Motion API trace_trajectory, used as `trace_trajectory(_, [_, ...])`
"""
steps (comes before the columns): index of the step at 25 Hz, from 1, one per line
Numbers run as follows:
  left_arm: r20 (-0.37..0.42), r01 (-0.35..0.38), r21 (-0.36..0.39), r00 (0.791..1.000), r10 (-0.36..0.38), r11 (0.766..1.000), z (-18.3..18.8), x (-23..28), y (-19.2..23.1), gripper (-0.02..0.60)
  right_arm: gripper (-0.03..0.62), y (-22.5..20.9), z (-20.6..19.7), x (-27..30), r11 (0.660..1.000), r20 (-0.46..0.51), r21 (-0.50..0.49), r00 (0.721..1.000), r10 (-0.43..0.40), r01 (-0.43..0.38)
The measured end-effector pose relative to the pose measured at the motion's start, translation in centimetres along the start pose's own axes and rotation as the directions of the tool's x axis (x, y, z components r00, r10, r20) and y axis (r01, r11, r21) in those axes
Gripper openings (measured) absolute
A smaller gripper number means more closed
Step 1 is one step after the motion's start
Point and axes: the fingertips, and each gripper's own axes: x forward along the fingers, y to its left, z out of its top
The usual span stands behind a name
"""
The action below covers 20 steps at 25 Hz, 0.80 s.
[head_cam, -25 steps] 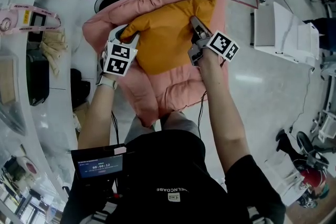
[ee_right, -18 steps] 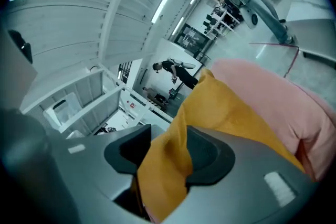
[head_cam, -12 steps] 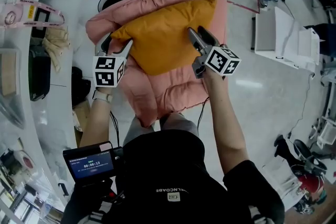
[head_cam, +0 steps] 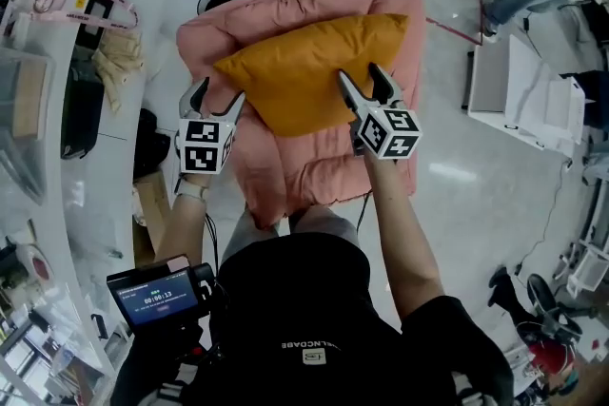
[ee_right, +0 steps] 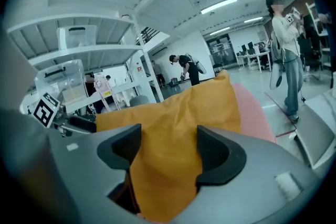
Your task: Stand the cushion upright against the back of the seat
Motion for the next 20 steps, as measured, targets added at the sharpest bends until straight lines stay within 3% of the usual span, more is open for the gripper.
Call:
trace_trajectory(8, [-0.006,0.01,-0.014,1.0,-0.01,1.0,-2.2,-3.1,-3.2,0.326,0.322,0.0,-0.2,1.6,0.981,-0.091,-0.191,0.994,-0.064,0.045])
trace_trajectory(14, [-0.022,0.013,-0.076,1.0,-0.014,0.997,-4.7,-4.4,-4.4,0.322,0.321,-1.0,0.4,6.0,0.972,-0.145,-0.23,0.987,-0.075,0.04])
trace_trajectory(20, [-0.018,-0.027,-0.124,1.0,0.025,0.992,-5.8,-6.5,-4.8,0.319,0.319,-1.6,0.5,8.2,0.972,-0.213,-0.233,0.973,-0.086,0.035])
